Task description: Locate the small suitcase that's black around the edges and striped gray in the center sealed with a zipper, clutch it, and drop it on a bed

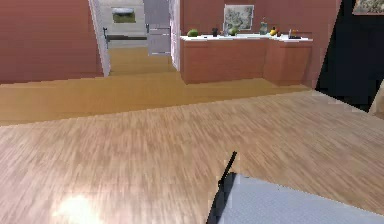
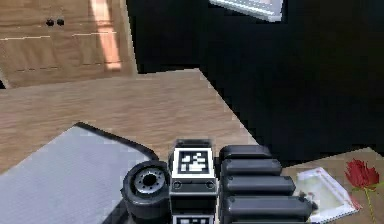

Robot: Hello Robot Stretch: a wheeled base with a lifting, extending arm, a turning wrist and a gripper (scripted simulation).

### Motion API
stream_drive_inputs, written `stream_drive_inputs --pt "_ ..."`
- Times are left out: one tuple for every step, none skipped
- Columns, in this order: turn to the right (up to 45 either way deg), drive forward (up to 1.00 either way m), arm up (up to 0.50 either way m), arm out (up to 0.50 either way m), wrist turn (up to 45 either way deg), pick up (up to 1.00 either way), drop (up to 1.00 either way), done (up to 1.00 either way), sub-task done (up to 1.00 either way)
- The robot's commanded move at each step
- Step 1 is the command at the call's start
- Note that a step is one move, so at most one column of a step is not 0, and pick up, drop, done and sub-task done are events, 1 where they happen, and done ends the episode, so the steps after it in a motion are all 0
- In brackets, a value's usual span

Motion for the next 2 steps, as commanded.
stream_drive_inputs --pt "-15.0 0.00 0.00 0.00 0.0 0.00 0.00 0.00 0.00" --pt "0.0 0.15 0.00 0.00 0.0 0.00 0.00 0.00 0.00"
